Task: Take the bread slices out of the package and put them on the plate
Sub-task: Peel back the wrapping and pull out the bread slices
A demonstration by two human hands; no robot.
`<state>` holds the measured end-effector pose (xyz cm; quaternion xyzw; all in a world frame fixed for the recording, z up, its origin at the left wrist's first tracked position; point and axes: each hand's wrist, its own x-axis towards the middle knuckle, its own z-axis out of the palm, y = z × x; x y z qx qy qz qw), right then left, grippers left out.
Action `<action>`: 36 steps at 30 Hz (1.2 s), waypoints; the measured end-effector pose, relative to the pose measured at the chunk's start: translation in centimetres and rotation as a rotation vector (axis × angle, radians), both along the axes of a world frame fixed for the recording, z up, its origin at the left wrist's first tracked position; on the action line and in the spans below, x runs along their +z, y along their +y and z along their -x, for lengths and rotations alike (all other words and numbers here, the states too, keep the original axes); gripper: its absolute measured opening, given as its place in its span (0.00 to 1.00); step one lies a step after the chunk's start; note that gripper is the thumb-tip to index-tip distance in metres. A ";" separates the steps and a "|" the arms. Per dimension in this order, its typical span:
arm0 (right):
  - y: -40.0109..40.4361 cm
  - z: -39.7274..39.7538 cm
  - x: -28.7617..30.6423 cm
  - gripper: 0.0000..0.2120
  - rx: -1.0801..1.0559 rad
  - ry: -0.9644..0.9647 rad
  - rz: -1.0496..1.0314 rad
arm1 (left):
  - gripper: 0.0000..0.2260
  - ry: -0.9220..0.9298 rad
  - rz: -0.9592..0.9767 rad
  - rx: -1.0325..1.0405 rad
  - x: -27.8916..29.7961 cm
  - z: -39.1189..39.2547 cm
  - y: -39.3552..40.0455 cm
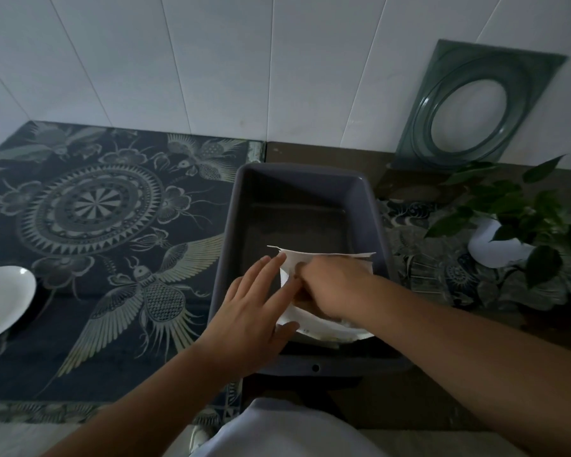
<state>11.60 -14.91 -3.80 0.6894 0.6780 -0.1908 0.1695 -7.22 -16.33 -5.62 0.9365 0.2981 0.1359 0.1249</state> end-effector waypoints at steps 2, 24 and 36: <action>0.2 -0.2 0.2 0.08 -0.002 0.033 0.020 | 0.29 -0.075 0.060 -0.012 -0.5 0.0 -0.2; -0.2 -2.6 7.1 0.14 0.309 -0.090 -0.294 | 0.49 -0.185 0.392 0.082 -2.7 -0.5 -1.1; 0.6 -1.7 16.4 0.18 0.439 -0.104 -0.362 | 0.39 -0.471 0.580 -0.016 7.8 -3.2 4.0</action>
